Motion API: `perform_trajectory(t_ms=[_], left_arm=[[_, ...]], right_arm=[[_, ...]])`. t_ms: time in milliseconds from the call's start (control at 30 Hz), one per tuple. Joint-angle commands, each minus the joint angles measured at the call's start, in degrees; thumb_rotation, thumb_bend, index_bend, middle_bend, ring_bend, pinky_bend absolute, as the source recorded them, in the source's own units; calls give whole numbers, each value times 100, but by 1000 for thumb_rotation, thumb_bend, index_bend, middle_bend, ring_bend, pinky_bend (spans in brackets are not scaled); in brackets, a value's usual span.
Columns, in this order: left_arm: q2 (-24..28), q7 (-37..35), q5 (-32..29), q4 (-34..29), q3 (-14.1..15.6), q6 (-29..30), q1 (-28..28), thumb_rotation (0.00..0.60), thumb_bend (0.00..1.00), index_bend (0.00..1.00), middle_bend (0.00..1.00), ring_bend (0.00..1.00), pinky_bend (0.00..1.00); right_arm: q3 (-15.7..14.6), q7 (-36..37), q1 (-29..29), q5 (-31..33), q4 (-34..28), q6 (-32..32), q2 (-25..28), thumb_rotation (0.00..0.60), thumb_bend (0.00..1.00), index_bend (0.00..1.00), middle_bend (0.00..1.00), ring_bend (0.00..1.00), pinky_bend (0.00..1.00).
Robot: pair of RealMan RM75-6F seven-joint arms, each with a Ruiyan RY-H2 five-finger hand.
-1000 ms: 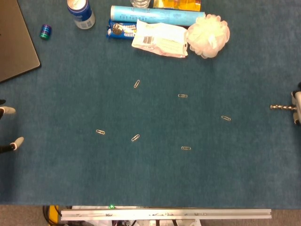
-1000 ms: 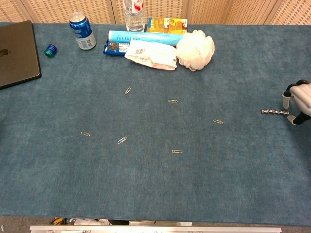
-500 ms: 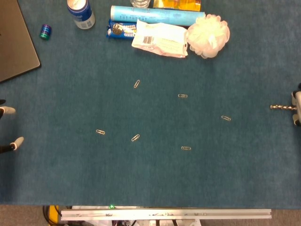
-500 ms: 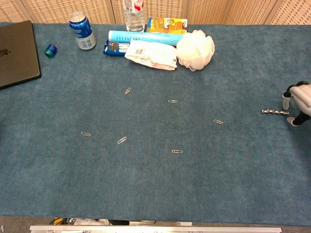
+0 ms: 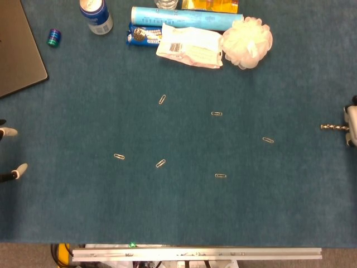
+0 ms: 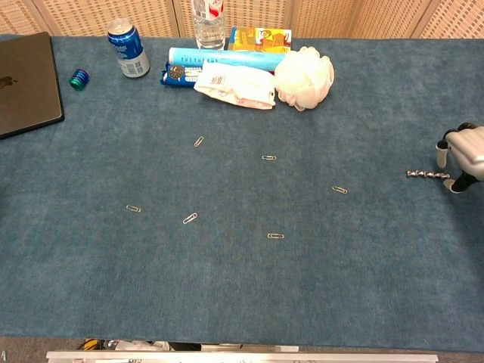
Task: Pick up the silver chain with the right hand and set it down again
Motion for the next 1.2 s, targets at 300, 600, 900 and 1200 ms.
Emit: perform_trajectory(t_ms=[300, 600, 900, 1200], left_arm=[[-37, -50, 2, 67, 1, -10, 6, 600, 110, 319, 203, 217, 480], [-54, -67, 0, 89, 4, -24, 10, 600, 110, 319, 203, 217, 480], [-65, -91, -1, 110, 6, -28, 18, 600, 110, 319, 203, 217, 481], [-71, -128, 16, 132, 6, -23, 19, 600, 110, 319, 203, 217, 481]], right_arm=[[-46, -16, -2, -50, 105, 28, -98, 600, 260, 478, 230, 104, 247], [-53, -29, -1, -66, 175, 31, -155, 600, 267, 490, 232, 104, 247], [-64, -45, -12, -88, 213, 45, -194, 600, 299, 510, 236, 104, 247], [-66, -85, -21, -62, 216, 44, -210, 600, 306, 513, 236, 104, 247]])
